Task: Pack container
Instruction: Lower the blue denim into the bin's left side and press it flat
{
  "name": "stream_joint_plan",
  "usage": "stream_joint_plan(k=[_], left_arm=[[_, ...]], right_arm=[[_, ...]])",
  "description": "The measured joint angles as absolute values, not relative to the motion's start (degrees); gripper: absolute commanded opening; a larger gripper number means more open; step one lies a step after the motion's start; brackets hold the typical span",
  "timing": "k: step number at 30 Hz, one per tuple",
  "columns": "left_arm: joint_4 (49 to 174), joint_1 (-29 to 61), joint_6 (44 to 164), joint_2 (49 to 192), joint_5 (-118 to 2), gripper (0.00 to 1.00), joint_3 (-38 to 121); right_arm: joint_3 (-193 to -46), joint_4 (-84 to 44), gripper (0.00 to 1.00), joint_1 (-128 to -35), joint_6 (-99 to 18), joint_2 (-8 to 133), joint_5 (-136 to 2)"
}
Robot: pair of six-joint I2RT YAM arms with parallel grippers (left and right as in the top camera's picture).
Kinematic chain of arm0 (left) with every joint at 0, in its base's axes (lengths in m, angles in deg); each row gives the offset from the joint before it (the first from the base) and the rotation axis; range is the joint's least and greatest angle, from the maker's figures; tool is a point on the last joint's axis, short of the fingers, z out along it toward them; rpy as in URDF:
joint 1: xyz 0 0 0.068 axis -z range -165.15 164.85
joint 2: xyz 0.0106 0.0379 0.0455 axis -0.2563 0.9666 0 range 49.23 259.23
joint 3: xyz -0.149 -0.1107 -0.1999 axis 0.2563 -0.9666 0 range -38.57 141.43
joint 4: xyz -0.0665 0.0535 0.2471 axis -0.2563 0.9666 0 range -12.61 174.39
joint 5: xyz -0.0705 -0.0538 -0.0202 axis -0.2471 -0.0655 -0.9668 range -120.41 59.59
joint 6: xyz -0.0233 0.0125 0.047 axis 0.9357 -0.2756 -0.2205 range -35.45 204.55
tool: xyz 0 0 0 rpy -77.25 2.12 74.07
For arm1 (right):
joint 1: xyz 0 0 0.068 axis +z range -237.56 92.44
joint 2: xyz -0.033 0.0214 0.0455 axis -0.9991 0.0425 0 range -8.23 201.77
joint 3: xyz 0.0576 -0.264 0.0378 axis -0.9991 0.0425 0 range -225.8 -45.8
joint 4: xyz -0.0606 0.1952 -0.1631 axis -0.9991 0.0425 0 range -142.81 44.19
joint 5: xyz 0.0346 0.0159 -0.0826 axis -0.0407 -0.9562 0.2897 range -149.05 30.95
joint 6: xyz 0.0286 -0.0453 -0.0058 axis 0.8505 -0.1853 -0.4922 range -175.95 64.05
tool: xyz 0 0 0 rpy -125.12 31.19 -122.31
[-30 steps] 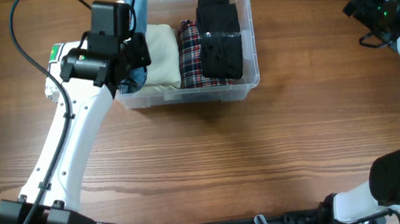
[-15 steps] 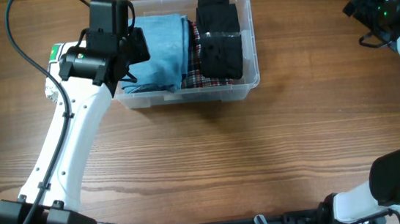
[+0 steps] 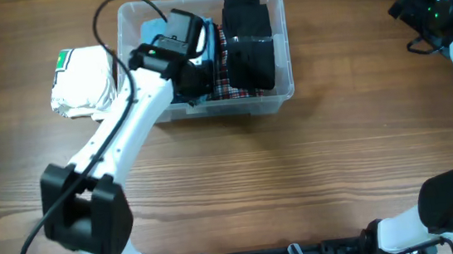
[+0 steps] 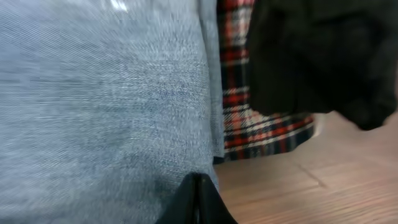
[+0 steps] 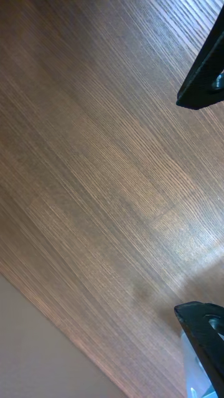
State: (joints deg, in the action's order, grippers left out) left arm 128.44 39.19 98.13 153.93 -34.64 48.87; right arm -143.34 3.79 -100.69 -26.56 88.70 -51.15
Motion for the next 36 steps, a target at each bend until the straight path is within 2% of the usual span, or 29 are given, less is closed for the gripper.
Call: stream_joint_plan(k=[11, 17, 23, 30, 36], left_arm=[[126.95, 38.01, 97.74, 156.4, -30.7, 0.04, 49.46], [140.11, 37.55, 97.67, 153.72, -29.83, 0.04, 58.46], [151.98, 37.55, 97.47, 150.7, -33.04, 0.04, 59.56], [150.16, 37.55, 97.45, 151.4, -33.94, 0.04, 59.58], [148.31, 37.55, 97.43, 157.37, -33.98, 0.04, 59.58]], right_arm=[[-143.34, 3.79, 1.0, -100.69, -26.58, 88.7, -51.15], [-143.34, 3.79, 1.0, -100.69, -26.56, 88.7, -51.15], [-143.34, 3.81, 1.0, -100.69, -26.56, 88.7, -51.15], [-143.34, 3.79, 1.0, -100.69, -26.56, 88.7, -51.15], [-143.34, 3.79, 1.0, -100.69, -26.56, 88.7, -51.15]])
